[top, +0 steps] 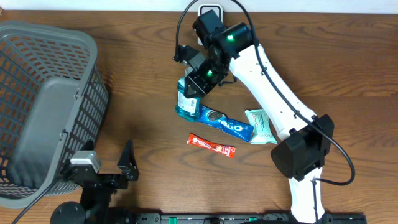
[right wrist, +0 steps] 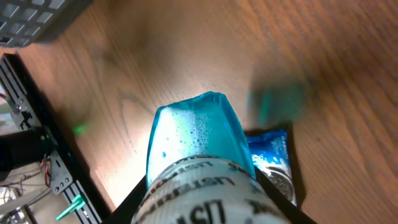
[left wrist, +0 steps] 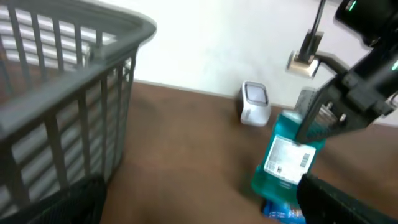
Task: Scan the item barcode
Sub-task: 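Lift the teal bottle and carry it to the white scanner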
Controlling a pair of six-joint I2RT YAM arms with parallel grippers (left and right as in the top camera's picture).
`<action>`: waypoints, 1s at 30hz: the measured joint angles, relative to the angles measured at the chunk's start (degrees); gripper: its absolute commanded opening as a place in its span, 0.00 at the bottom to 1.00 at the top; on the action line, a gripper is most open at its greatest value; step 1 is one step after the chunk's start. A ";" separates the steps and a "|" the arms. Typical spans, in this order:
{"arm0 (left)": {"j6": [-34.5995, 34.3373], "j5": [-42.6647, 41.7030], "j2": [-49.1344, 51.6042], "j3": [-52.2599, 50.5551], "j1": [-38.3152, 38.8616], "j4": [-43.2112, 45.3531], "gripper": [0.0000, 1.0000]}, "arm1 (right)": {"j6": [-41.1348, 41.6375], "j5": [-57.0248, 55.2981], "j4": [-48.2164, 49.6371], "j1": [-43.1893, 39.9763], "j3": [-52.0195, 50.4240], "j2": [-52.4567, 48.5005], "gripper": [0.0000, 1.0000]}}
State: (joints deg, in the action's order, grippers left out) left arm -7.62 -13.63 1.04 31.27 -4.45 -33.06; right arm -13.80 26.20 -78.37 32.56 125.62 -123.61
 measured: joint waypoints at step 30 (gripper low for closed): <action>2.12 0.48 1.22 -28.13 -0.02 27.89 0.98 | 2.54 1.64 -2.45 -0.50 1.05 4.07 0.08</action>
State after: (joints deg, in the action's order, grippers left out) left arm -5.50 -13.15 2.26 3.14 -4.47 -5.17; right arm -11.27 27.83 -80.82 32.05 126.67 -119.55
